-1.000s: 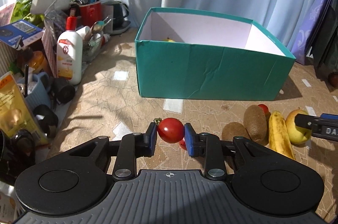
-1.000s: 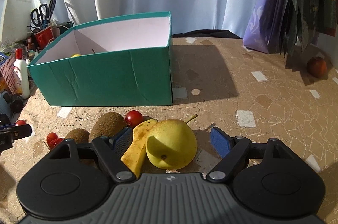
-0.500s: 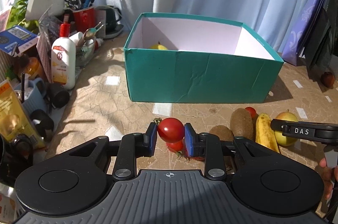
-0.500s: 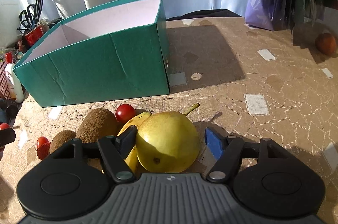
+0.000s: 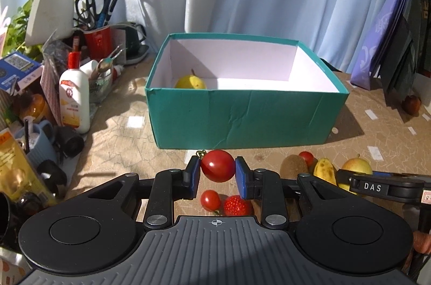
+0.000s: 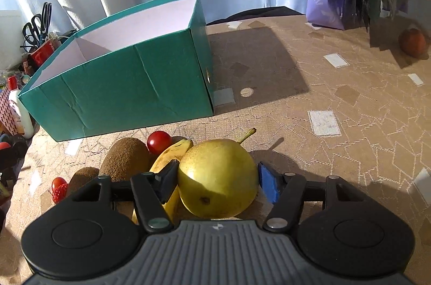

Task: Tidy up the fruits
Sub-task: 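Grasp the yellow-green pear with the right tool while the left tool lifts the tomato, then lower the cherry tomato into the teal box and open the left tool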

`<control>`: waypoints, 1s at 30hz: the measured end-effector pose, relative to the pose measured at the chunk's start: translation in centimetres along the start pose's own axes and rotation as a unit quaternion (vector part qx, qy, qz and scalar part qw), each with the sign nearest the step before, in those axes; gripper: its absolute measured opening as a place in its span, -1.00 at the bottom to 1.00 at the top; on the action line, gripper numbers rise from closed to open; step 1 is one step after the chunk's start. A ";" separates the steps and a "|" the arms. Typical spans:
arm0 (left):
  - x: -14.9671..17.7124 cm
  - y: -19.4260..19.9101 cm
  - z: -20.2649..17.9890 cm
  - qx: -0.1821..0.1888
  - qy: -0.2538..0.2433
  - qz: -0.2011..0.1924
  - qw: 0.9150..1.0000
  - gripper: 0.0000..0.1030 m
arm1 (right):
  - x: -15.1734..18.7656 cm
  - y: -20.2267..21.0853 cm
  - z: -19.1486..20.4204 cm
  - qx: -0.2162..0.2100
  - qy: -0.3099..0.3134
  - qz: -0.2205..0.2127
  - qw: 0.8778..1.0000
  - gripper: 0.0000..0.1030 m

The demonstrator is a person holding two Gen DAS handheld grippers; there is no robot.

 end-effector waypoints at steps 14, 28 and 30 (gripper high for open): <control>-10.2 -4.6 -1.8 -0.039 -0.022 -0.059 0.997 -0.39 | -0.3 3.1 -0.7 0.001 0.000 -0.032 0.999 0.22; -11.1 -14.4 -3.2 -0.053 0.002 -0.022 0.998 -0.39 | 0.6 5.8 -2.4 0.023 -0.007 -0.041 0.999 0.22; -10.8 -15.2 -3.1 -0.055 0.002 -0.011 0.998 -0.39 | 0.6 6.1 -2.5 0.025 -0.009 -0.044 0.999 0.22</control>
Point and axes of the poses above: each gripper's, at about its wrist camera, not at the fingertips, and y roughly against the way its jaws point, z to its left, x to its underside, the point moved 7 cm from there along -y, roughly the way its jaws point, and after that the axes turned 2 degrees about y, right-handed, at the moved point
